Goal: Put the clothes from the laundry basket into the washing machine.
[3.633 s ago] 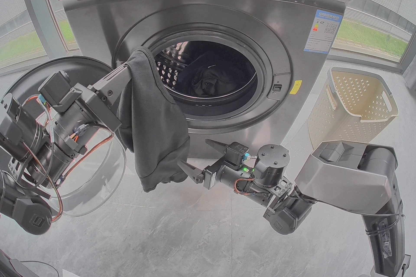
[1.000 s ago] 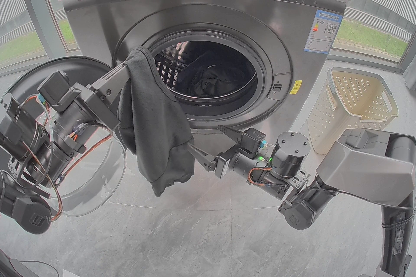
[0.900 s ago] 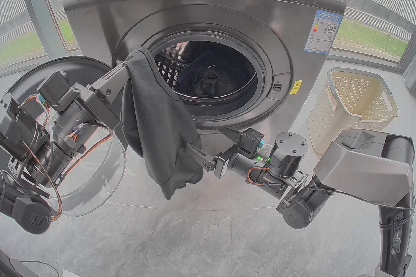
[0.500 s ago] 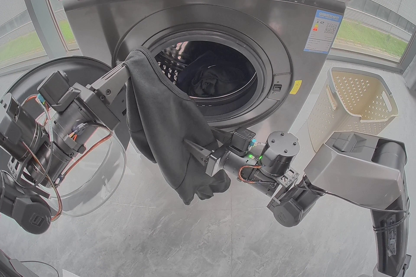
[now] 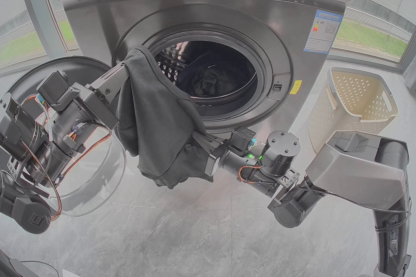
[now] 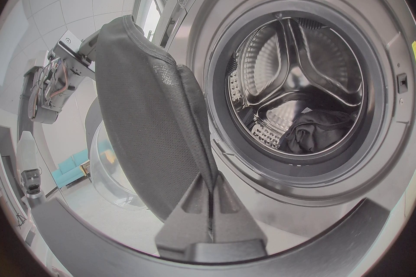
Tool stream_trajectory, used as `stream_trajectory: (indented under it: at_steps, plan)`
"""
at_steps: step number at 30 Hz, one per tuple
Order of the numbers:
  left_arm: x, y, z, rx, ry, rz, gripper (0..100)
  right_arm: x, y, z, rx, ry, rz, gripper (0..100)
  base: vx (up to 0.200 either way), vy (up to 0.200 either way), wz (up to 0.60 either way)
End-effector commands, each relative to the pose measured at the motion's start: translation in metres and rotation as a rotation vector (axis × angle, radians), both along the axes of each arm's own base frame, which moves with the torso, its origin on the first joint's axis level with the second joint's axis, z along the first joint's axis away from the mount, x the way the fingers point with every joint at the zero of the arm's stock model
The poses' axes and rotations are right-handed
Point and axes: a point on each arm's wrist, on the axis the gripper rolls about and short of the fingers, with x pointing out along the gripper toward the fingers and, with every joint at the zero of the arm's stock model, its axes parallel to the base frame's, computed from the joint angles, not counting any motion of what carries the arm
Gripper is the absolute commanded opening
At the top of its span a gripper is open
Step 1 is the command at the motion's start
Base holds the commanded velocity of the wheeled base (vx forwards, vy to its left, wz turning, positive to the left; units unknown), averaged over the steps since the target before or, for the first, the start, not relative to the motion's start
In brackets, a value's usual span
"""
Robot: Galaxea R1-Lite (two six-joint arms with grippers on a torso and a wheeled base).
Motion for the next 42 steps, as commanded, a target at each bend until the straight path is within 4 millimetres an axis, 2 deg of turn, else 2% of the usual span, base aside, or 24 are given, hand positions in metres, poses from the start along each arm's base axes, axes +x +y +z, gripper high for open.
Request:
stream_trajectory:
  at_steps: [1, 5, 8, 11, 16, 19, 23, 30, 37, 42]
  plan:
    - [0.000, 0.000, 0.000, -0.002, -0.003, 0.002, 0, -0.015, -0.017, 0.025, 0.002, -0.009, -0.013, 0, 0.000, 0.000, 0.00]
    - [0.002, 0.000, 0.000, -0.001, 0.000, 0.005, 0, -0.027, -0.043, 0.046, 0.000, -0.016, -0.046, 0, 0.000, 0.000, 0.00]
    - [0.002, 0.001, -0.001, 0.001, 0.004, 0.008, 0, -0.036, -0.069, 0.073, 0.026, -0.053, -0.087, 0, 0.000, 0.000, 0.00]
    - [0.002, 0.002, -0.002, 0.001, 0.006, 0.010, 0, -0.049, -0.087, 0.094, 0.038, -0.087, -0.111, 0, 0.000, 0.000, 0.00]
    - [0.000, 0.003, -0.004, 0.006, 0.016, 0.010, 0, -0.063, -0.114, 0.116, 0.055, -0.096, -0.233, 0, 0.000, 0.000, 0.00]
    - [-0.002, 0.003, -0.006, 0.010, 0.020, 0.010, 0, -0.066, -0.117, 0.119, 0.074, -0.090, -0.275, 0, 0.000, 0.000, 0.00]
    - [-0.013, 0.007, -0.005, 0.011, 0.018, 0.003, 0, -0.083, -0.123, 0.127, 0.132, -0.068, -0.280, 0, 0.000, 0.000, 0.00]
    - [-0.015, 0.007, -0.006, 0.014, 0.019, -0.004, 0, -0.090, -0.125, 0.140, 0.173, -0.091, -0.297, 0, 0.000, 0.000, 0.00]
    - [-0.021, 0.005, -0.018, 0.045, 0.058, -0.027, 0, -0.100, -0.119, 0.156, 0.237, -0.119, -0.272, 0, 0.000, 0.000, 0.00]
    - [-0.036, -0.005, -0.042, 0.113, 0.139, -0.138, 0, -0.102, -0.113, 0.162, 0.272, -0.122, -0.248, 0, 0.000, 0.000, 0.00]
